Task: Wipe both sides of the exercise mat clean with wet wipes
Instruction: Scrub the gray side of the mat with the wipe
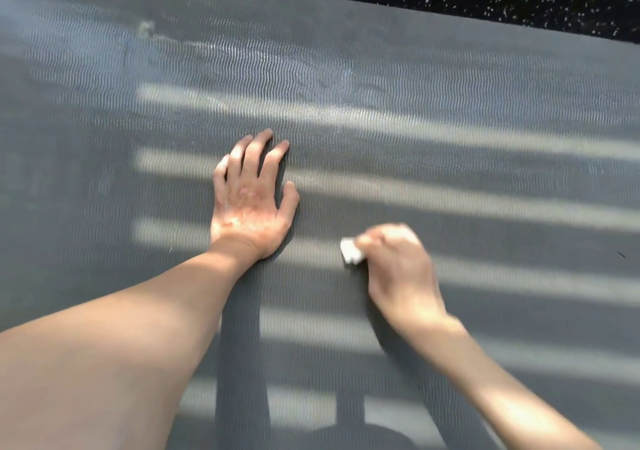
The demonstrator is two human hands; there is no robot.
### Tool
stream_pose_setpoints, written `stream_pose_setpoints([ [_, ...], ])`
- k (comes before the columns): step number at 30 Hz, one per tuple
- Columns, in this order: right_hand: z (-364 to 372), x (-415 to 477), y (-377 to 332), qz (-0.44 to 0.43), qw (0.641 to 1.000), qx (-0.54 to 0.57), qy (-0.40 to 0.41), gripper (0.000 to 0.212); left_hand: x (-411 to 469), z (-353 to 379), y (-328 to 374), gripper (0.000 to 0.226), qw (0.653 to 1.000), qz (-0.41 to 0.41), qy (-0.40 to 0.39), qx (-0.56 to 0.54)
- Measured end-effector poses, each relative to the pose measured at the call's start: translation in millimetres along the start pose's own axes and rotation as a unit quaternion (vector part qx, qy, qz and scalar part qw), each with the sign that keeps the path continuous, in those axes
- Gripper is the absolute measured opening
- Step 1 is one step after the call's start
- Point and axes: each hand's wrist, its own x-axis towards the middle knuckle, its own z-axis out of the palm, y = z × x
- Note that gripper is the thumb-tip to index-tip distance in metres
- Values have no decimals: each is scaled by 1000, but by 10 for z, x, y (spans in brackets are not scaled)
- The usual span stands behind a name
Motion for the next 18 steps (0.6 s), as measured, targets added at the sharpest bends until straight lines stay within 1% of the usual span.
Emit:
stream_pose_setpoints([
  [2,16,395,78,31,998,-17,42,19,-1,3,4,58,1000,2,3,0],
  [4,14,431,69,48,997,-13,54,23,-6,5,2,58,1000,3,1,-4],
  [5,9,289,31,37,998,-13,45,24,-8,6,0,58,1000,4,2,-5],
  [7,-2,-169,-71,12,1000,14,-5,25,-7,7,0,58,1000,4,5,-6],
  [9,-54,-631,-197,7,998,20,-53,25,-6,7,0,58,1000,3,6,-5],
  [11,-95,-713,-215,0,997,20,-74,30,0,5,4,58,1000,3,9,-5],
  [13,-68,-398,-135,-6,998,43,-52,20,6,2,5,59,1000,2,7,-7],
  [14,-61,-163,-92,6,999,34,-33,17,7,0,6,59,1000,1,5,-7],
  [16,-16,250,12,53,999,-9,7,19,5,2,4,59,1000,0,6,-5],
  [18,15,247,4,61,998,-5,19,19,-1,6,3,59,1000,1,2,-5],
])
